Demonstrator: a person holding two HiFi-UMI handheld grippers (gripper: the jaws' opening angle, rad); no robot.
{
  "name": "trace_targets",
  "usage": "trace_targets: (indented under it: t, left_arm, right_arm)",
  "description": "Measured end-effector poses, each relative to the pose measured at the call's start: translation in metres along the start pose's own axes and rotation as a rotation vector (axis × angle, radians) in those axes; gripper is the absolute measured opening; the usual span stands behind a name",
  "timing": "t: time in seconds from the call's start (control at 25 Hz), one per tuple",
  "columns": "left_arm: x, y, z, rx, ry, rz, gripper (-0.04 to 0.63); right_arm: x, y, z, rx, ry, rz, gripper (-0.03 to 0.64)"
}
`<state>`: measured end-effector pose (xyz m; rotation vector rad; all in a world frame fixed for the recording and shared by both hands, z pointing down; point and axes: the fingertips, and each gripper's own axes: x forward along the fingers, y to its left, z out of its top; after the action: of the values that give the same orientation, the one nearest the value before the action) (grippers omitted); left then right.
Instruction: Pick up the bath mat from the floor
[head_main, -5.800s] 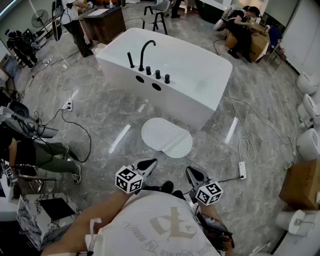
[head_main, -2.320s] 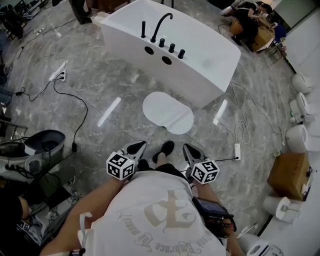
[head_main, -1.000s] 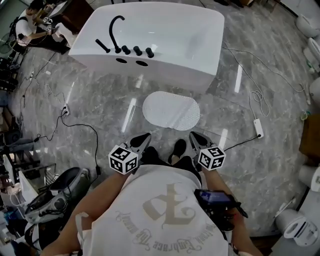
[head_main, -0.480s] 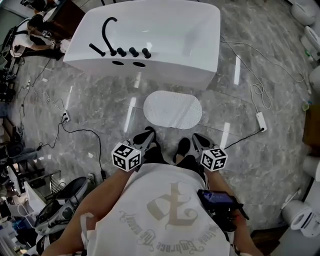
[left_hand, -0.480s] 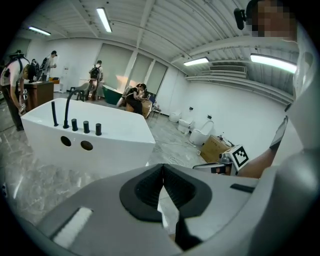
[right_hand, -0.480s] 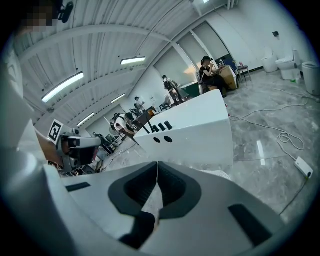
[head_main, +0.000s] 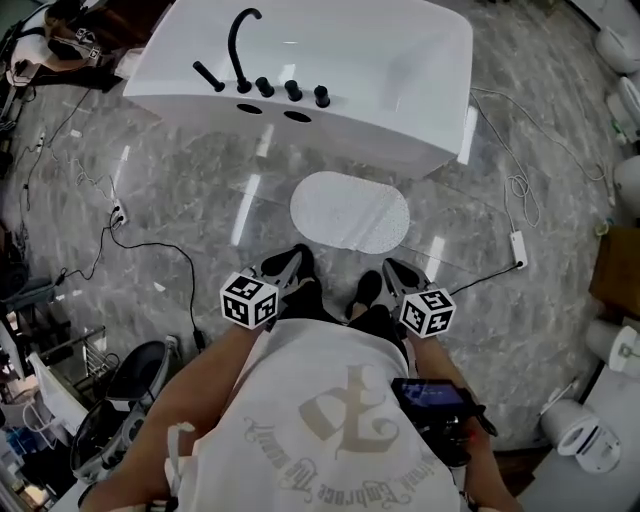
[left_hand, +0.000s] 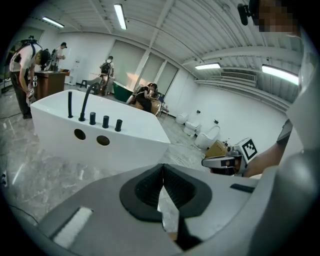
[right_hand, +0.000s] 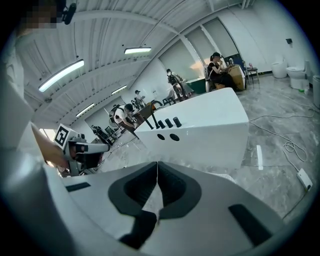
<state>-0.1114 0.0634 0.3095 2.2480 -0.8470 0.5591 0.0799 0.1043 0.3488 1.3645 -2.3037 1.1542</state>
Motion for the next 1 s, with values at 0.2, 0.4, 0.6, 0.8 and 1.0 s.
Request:
trace_targets:
  t: [0.2,0.4,0.6,0.8,1.0]
  left_arm:
    - [-0.011,0.044,-0.009,-0.019,0.023,-0.025,0.006]
    - [-0.015,0.079,-0.017,-0.011,0.059,-0.064,0.006]
    - [-0.014,0.109,-0.023,0.018,0.104,-0.111,0.006]
    - [-0.004,0.128,-0.033,0.032,0.151,-0.133,0.006]
    - [0.014,0.130,-0.049,0.022,0.200,-0.147,0.006]
  right_arm:
    - [0.040,0.029,0.004,-0.007,0.030,-0.019,0.006]
    - [0.075,0.045,0.006,0.002,0.047,-0.059,0.006]
    - [0.103,0.060,0.004,0.007,0.053,-0.090,0.006]
    - [0.120,0.062,-0.008,0.024,0.071,-0.108,0.006]
    - [0.127,0.047,-0.026,0.058,0.091,-0.119,0.006]
